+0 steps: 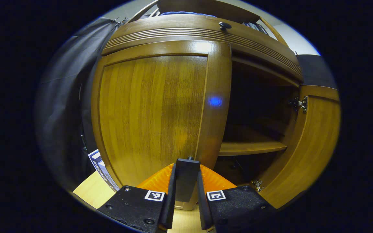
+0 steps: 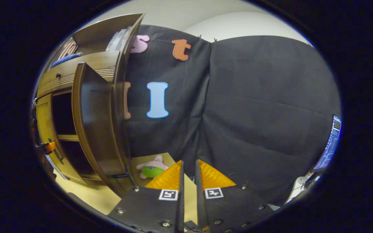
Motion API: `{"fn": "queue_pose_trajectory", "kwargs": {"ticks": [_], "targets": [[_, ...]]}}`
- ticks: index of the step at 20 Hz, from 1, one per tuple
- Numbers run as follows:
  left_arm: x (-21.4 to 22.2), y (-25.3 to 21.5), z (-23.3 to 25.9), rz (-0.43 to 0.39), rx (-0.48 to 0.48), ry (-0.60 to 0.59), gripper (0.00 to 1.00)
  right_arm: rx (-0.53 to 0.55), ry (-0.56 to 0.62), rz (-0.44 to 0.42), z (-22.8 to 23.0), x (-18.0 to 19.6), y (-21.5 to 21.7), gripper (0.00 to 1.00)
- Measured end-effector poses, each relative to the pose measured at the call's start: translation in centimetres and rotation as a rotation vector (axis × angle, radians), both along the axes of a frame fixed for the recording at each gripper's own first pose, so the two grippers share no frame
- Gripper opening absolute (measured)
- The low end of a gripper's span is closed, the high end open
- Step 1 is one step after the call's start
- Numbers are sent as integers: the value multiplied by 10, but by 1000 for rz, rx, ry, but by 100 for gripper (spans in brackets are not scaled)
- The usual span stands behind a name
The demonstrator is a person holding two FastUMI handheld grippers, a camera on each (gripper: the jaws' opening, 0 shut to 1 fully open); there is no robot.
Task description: Open the right door of the double-door shoe cabinet with the right hand, and open the left door with the left hand.
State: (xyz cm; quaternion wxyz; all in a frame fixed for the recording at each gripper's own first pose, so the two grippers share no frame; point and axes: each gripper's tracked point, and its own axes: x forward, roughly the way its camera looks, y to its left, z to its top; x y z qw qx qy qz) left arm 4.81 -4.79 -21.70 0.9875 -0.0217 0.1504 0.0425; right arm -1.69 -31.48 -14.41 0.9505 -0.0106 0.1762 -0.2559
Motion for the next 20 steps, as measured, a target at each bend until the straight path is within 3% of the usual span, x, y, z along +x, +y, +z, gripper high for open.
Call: {"fn": "queue_pose_trajectory", "kwargs": {"ticks": [8,13,20], "targets": [[-43,13,7,33,-26,12,33,16,-8,53,-2,6,6,16],[-75,27,13,98,-61,10,33,24,-22,107,2,25,16,16],[-113,47,23,128,-59,-9,30,38,-16,203,-5,54,38,16]]}}
